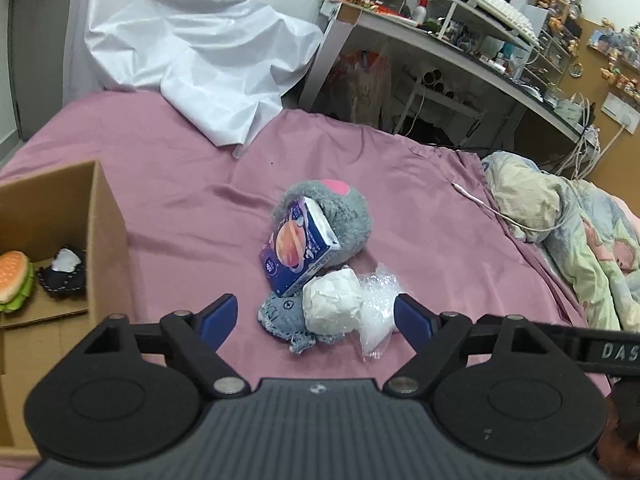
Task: Organize soft objects
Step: 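Grasp the white paper-wrapped ball with the left tool while the right tool approaches the bubble-wrap bag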
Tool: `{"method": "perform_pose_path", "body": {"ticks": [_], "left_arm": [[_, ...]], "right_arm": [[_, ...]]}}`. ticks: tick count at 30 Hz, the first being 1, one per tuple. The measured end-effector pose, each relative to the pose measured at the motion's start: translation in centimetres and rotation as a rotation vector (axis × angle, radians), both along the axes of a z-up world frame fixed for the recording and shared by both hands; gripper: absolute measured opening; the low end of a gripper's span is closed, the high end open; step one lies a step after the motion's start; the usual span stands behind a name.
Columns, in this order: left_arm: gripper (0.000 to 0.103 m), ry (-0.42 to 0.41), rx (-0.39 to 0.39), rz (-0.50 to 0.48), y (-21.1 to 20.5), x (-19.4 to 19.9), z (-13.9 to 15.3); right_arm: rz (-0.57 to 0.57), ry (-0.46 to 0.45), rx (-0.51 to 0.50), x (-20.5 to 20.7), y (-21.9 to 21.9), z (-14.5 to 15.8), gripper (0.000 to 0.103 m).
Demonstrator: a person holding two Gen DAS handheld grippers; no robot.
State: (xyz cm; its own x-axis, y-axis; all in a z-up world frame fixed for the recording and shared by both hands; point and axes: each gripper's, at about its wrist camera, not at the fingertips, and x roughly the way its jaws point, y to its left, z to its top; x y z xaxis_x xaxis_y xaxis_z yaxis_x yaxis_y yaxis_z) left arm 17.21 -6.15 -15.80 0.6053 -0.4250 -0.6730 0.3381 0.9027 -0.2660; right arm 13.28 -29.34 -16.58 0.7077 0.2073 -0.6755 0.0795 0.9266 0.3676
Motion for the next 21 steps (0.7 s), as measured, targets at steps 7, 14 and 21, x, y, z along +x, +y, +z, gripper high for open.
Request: {"method": "perform_pose_path", "body": {"ticks": [7, 14, 21], "left_arm": [[0.067, 0.051, -0.032, 0.001, -1.0, 2.2, -1.7], [0.049, 0.102, -0.042, -0.025, -1.9, 3.2, -3.9], [0.043, 0.09, -0.056, -0.017, -1.7, 3.4, -4.5]], "right_arm": [[0.024, 0.037, -0.002, 2.8, 0.4, -1.3, 0.063], [0.017, 0.076, -0.01, 4.8, 0.5, -2.9, 0.06], [0.01, 0.092, 0.039, 5.8, 0.6, -4.3, 0.054]]}}
